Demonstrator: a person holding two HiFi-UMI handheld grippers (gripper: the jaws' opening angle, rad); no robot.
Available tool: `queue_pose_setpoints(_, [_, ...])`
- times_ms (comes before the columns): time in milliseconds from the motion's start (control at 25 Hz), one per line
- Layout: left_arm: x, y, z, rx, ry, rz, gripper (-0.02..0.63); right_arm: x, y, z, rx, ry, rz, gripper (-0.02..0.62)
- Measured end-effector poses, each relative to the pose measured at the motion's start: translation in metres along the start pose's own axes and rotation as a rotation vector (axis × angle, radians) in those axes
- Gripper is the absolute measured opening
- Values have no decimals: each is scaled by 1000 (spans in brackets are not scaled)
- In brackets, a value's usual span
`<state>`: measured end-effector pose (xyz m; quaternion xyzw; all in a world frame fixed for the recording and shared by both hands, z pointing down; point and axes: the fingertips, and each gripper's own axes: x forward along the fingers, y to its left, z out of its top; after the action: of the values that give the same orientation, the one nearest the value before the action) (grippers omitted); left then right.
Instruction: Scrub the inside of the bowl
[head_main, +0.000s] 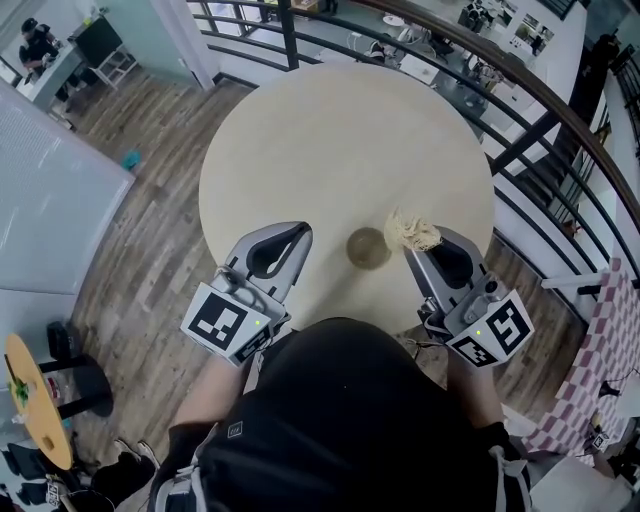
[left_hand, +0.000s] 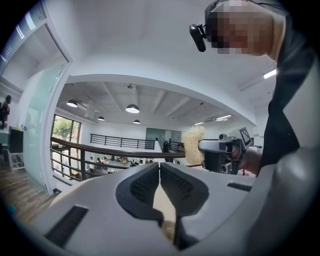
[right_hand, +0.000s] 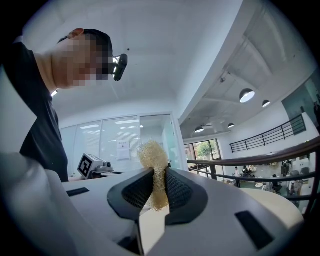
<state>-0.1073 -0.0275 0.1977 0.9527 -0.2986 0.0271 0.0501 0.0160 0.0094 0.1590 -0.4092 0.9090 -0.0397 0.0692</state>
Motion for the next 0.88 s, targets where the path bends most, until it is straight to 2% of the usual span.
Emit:
queue_pose_setpoints(280, [-1,5,-11,-10,48,3,14,1,-1,-5,8,5,-7,71])
queue_pose_setpoints(880, [0,1,-17,-17,70,-10,14,-1,0,-5,14,5,-3,72])
